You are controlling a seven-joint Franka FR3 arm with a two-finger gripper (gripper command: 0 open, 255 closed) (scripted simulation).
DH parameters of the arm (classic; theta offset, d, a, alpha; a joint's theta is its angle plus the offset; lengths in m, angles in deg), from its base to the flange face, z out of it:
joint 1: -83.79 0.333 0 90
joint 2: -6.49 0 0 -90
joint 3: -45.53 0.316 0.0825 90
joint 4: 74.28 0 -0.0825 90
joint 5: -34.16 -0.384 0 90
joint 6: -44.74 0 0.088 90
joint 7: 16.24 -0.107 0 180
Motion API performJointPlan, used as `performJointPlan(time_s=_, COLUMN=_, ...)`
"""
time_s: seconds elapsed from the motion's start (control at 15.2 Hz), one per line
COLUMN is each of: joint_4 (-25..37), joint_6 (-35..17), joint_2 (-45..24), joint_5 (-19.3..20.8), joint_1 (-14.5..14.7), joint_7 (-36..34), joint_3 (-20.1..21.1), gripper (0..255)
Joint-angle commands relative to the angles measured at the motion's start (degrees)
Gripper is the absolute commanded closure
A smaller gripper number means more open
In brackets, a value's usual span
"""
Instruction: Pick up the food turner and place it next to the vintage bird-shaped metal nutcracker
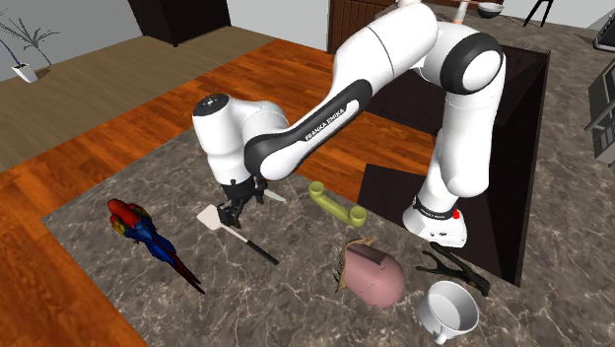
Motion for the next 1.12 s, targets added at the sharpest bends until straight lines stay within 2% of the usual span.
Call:
performJointPlan(time_s=0.0, joint_4=5.2, joint_6=0.4, joint_2=-5.4, joint_5=2.0, joint_1=1.6, joint_7=-2.9, joint_3=-0.4, gripper=0)
performJointPlan(time_s=0.13, joint_4=10.4, joint_6=1.2, joint_2=-10.2, joint_5=3.4, joint_1=3.4, joint_7=-5.1, joint_3=-0.9, gripper=0)
performJointPlan(time_s=0.66, joint_4=7.3, joint_6=-3.8, joint_2=-12.2, joint_5=4.4, joint_1=3.8, joint_7=-5.8, joint_3=-1.5, gripper=0)
performJointPlan(time_s=1.06, joint_4=7.3, joint_6=-3.8, joint_2=-12.3, joint_5=4.4, joint_1=3.8, joint_7=-5.8, joint_3=-1.5, gripper=0)
